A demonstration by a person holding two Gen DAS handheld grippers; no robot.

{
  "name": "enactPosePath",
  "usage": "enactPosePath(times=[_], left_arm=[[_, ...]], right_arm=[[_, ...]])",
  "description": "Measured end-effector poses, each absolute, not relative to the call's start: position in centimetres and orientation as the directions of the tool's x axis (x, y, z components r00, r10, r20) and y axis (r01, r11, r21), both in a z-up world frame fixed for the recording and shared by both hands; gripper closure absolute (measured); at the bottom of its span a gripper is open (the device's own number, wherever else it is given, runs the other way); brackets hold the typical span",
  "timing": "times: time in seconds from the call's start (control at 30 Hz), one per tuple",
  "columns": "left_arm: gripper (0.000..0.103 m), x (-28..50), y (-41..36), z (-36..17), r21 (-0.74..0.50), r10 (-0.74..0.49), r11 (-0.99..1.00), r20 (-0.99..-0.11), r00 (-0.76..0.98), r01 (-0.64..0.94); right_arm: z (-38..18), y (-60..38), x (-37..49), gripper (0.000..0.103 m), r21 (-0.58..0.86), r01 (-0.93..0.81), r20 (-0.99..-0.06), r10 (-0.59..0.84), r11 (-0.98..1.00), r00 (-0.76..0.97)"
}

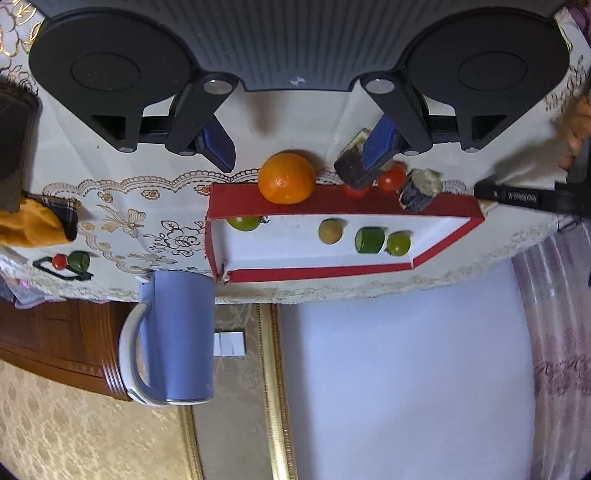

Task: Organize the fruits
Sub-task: 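Drop the brown fruit in the box with left while right grasps a dark eggplant piece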

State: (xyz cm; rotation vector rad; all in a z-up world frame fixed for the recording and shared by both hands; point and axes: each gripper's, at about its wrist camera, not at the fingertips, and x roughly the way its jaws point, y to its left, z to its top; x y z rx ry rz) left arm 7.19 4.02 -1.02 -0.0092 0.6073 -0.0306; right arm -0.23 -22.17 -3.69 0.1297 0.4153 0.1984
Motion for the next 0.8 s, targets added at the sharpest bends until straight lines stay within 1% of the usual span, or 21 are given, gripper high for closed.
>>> enactPosePath(times=[0.07,0.2,0.27,0.33,0.4,0.47,0.53,0.57,0.67,0.7,0.8], left_arm=[[0.081,6.6,4.0,-0.8,-0.008,-0.025,1.0,-0.561,0.828,0.025],[0.081,6.0,3.9,-0.3,-0.005,-0.031,0.999,-0.553,0.832,0.034],[0.081,5.6,3.7,-0.2,0.015,-0.02,0.999,-0.541,0.841,0.033],[0.081,5.2,3.3,-0.1,0.041,-0.004,0.999,-0.527,0.85,0.03],[0.081,4.9,3.0,0.0,0.053,-0.002,0.998,-0.522,0.853,0.034],[0.081,4.9,2.8,-0.1,0.053,-0.006,0.998,-0.522,0.853,0.04],[0.081,4.9,2.7,-0.2,0.049,-0.008,0.998,-0.525,0.851,0.04],[0.081,4.9,2.7,-0.2,0.048,-0.01,0.998,-0.526,0.851,0.041],[0.081,4.8,2.7,-0.1,0.051,-0.009,0.998,-0.526,0.851,0.042],[0.081,4.8,2.8,-0.1,0.052,-0.008,0.998,-0.525,0.851,0.042],[0.081,4.7,2.9,0.1,0.053,-0.005,0.998,-0.519,0.855,0.038]], right_arm=[[-3.6,-21.7,-0.6,0.027,0.146,-0.19,-0.382,0.232,0.971,0.894],[-3.2,-20.3,-0.6,0.027,0.096,-0.291,-0.374,0.306,0.952,0.876],[-3.1,-19.6,-0.1,0.027,0.054,-0.332,-0.388,0.326,0.942,0.862],[-3.1,-19.2,0.7,0.03,0.063,-0.377,-0.421,0.367,0.924,0.83],[-2.9,-18.6,1.1,0.03,0.024,-0.387,-0.423,0.36,0.922,0.832],[-2.8,-18.0,1.7,0.03,-0.012,-0.395,-0.445,0.349,0.919,0.825],[-2.9,-17.6,2.8,0.035,-0.004,-0.413,-0.473,0.362,0.911,0.803],[-3.1,-17.3,3.5,0.044,-0.001,-0.421,-0.495,0.365,0.907,0.788],[-3.8,-17.1,4.9,0.056,0.001,-0.419,-0.536,0.354,0.908,0.767],[-3.8,-17.2,5.1,0.061,0.017,-0.42,-0.535,0.363,0.907,0.763],[-3.7,-17.5,4.9,0.061,0.013,-0.393,-0.535,0.339,0.92,0.774]])
